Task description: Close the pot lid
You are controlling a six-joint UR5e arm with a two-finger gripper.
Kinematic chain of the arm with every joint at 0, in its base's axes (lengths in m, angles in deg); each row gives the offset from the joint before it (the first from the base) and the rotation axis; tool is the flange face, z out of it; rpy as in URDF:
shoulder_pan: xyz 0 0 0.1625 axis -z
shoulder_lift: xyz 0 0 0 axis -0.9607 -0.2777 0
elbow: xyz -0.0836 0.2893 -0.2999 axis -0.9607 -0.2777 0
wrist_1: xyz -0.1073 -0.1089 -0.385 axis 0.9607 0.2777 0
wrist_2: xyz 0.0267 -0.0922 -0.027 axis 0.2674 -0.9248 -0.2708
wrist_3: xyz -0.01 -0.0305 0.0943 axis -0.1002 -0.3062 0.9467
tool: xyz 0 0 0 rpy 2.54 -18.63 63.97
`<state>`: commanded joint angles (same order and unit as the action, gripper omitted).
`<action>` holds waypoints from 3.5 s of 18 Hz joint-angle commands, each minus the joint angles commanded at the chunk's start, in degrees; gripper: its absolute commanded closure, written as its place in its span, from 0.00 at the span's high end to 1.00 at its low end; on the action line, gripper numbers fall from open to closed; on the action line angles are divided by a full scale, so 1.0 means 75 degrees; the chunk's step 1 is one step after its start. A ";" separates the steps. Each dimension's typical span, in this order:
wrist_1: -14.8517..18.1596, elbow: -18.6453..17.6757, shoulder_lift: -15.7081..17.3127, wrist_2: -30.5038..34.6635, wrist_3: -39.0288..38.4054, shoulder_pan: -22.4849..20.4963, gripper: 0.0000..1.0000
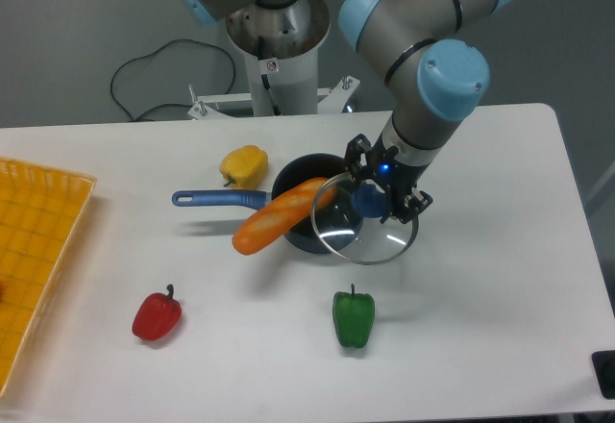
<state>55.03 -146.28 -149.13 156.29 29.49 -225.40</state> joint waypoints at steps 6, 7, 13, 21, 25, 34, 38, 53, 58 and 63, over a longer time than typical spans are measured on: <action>-0.0035 -0.0832 0.0469 -0.0716 0.0000 0.0011 0.33; -0.0024 -0.0879 0.0504 -0.0751 -0.0012 0.0047 0.33; -0.0023 -0.1406 0.0750 -0.0833 0.0012 0.0059 0.33; -0.0035 -0.1934 0.0903 -0.0833 0.0574 0.0024 0.33; -0.0035 -0.1922 0.0868 -0.0857 0.0621 -0.0023 0.33; -0.0035 -0.1934 0.0786 -0.0868 0.0598 0.0012 0.33; -0.0035 -0.1957 0.0774 -0.0868 0.0598 0.0023 0.34; -0.0047 -0.1981 0.0703 -0.0810 0.0890 -0.0012 0.34; -0.0047 -0.1922 0.0586 -0.0751 0.0902 0.0012 0.34; -0.0047 -0.1911 0.0551 -0.0540 0.0914 0.0023 0.34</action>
<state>54.68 -160.61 -145.00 152.24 36.34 -225.22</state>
